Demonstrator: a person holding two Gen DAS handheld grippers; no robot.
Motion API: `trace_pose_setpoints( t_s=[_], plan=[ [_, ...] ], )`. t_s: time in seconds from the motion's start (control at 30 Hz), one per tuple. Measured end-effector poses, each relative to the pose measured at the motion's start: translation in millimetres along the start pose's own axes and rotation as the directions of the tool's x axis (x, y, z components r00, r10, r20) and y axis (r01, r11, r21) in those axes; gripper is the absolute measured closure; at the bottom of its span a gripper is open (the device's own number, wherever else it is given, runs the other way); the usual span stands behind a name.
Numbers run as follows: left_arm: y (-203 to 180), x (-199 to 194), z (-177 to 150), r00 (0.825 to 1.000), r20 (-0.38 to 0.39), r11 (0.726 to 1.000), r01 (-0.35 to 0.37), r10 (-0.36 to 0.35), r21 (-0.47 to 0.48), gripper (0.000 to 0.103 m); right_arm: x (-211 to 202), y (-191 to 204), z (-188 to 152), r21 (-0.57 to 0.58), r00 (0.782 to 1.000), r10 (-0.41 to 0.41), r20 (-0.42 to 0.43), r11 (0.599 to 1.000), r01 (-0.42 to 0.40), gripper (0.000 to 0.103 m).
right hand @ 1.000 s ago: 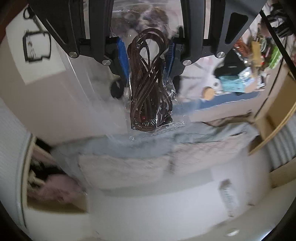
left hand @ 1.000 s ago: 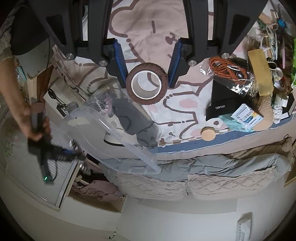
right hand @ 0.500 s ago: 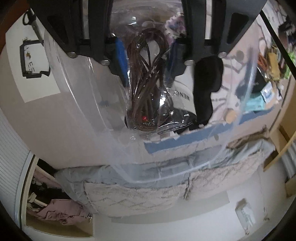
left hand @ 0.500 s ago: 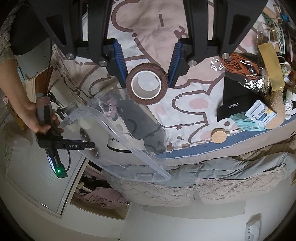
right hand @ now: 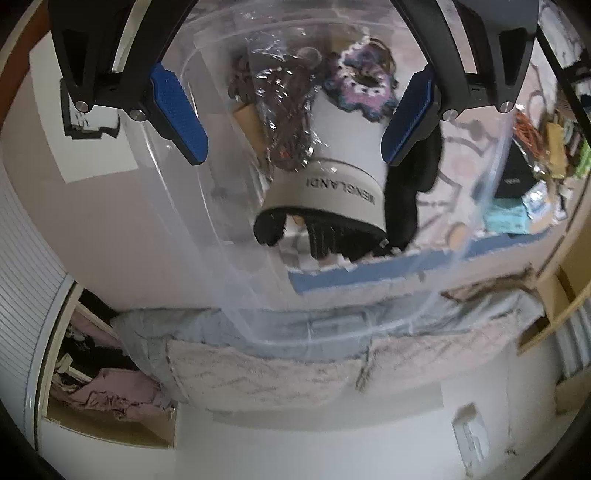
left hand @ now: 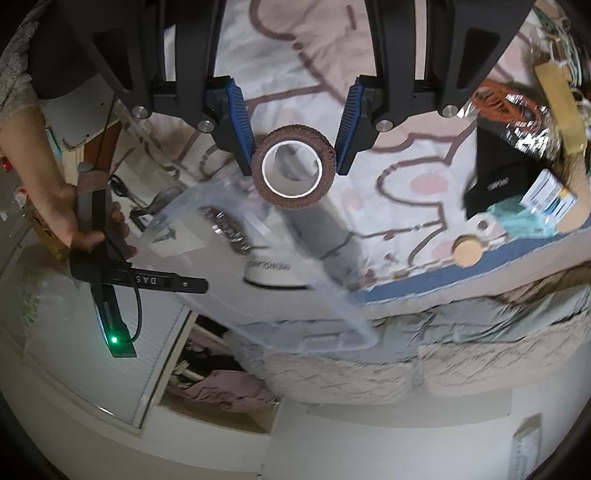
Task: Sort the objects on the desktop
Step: 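Lower the bagged cord and bandage roll into the clear box and open both grippers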
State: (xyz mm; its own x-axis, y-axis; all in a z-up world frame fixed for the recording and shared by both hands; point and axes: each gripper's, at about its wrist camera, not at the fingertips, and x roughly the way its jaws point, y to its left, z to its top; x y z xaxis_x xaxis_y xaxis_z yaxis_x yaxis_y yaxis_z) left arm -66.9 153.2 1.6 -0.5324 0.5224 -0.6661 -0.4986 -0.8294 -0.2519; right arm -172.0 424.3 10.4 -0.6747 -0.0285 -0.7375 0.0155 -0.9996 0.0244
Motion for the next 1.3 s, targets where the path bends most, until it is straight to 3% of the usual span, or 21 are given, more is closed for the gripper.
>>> trace_pose_setpoints(
  t_s=[0.17, 0.43, 0.8, 1.07, 1.1, 1.13, 1.17, 1.2, 1.3],
  plan=[
    [-26, 8, 21, 0.999, 0.026, 0.999, 0.038, -0.039, 0.036, 0.06, -22, -9, 4, 0.055, 0.993, 0.079, 0.088, 0.995, -0.084, 0.008],
    [-61, 40, 59, 0.997, 0.039, 0.994, 0.063, -0.066, 0.09, 0.06, -57, -34, 15, 0.18, 0.954, 0.183, 0.237, 0.957, -0.229, 0.008],
    [-112, 114, 91, 0.993, -0.017, 0.989, 0.114, -0.113, 0.098, 0.06, -89, -55, 14, 0.186, 0.909, 0.228, 0.35, 0.934, -0.306, 0.008],
    [-139, 151, 95, 0.994, -0.096, 0.99, 0.064, -0.052, 0.125, 0.06, -98, -54, 10, 0.137, 0.895, 0.25, 0.371, 0.938, -0.319, 0.008],
    [-141, 155, 94, 0.994, -0.103, 0.99, 0.05, -0.037, 0.131, 0.052, -99, -53, 10, 0.124, 0.895, 0.253, 0.367, 0.94, -0.317, 0.008],
    [-141, 157, 93, 0.994, -0.107, 0.99, 0.033, -0.018, 0.135, 0.022, -99, -52, 9, 0.113, 0.896, 0.253, 0.366, 0.943, -0.313, 0.008],
    [-140, 158, 91, 0.995, -0.1, 0.991, 0.003, 0.011, 0.135, 0.008, -98, -52, 9, 0.107, 0.897, 0.251, 0.364, 0.945, -0.308, 0.008],
    [-137, 155, 90, 0.997, -0.071, 0.991, -0.033, 0.042, 0.13, 0.001, -98, -52, 8, 0.102, 0.899, 0.248, 0.361, 0.948, -0.303, 0.008],
    [-127, 153, 87, 0.997, -0.071, 0.994, -0.018, 0.026, 0.107, 0.001, -98, -54, 6, 0.102, 0.899, 0.25, 0.361, 0.947, -0.304, 0.008]
  ],
)
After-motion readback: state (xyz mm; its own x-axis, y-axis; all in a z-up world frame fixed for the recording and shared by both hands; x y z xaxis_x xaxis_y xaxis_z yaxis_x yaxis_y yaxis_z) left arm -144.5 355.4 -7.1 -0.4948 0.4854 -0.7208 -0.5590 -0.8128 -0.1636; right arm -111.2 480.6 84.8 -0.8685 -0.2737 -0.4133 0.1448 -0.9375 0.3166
